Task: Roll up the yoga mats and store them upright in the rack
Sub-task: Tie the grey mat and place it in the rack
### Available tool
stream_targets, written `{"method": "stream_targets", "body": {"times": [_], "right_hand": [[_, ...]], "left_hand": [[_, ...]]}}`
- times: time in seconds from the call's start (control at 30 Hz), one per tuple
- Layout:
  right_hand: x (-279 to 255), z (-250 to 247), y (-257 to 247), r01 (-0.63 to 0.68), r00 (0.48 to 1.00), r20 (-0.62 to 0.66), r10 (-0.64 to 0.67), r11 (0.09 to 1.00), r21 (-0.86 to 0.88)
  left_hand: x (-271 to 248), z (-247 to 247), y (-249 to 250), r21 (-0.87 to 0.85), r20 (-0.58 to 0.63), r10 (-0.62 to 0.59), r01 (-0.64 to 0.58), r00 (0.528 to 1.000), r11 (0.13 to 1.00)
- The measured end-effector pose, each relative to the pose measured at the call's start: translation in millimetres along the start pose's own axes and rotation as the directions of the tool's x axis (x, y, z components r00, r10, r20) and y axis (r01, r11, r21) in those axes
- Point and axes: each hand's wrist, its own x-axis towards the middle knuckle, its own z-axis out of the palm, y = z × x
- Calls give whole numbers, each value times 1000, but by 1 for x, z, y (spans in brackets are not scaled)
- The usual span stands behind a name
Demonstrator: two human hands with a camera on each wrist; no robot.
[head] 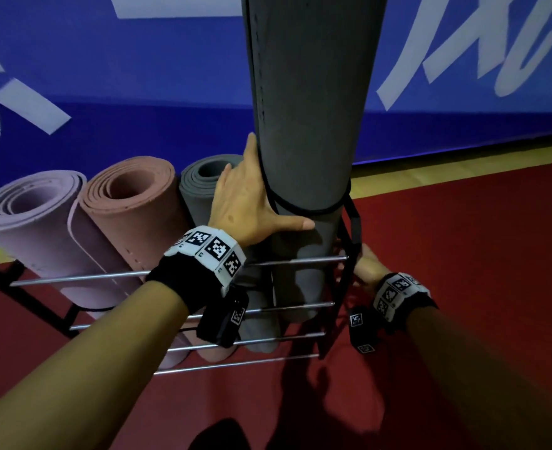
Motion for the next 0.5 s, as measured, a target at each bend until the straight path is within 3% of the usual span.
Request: {"method": "stream_targets", "body": {"times": [0.1,0.2,0.33,0.5], "right_hand": [[-10,-15,-41,166,984,-104,-147,964,208],[-27,-28,-86,185,982,-33,-188,892,411],[-52,-31,-121,189,970,99,-223,943,275],[-70,-18,-134,195,972,114,-207,975,109]], "left_hand": [[2,-2,7,-58,9,-34,35,999,998],[2,-2,18,-116,-23,-99,96,995,989],[5,3,23,-163,-59,-132,121,990,979],[3,11,10,-27,-95,-64,62,993,998]]}}
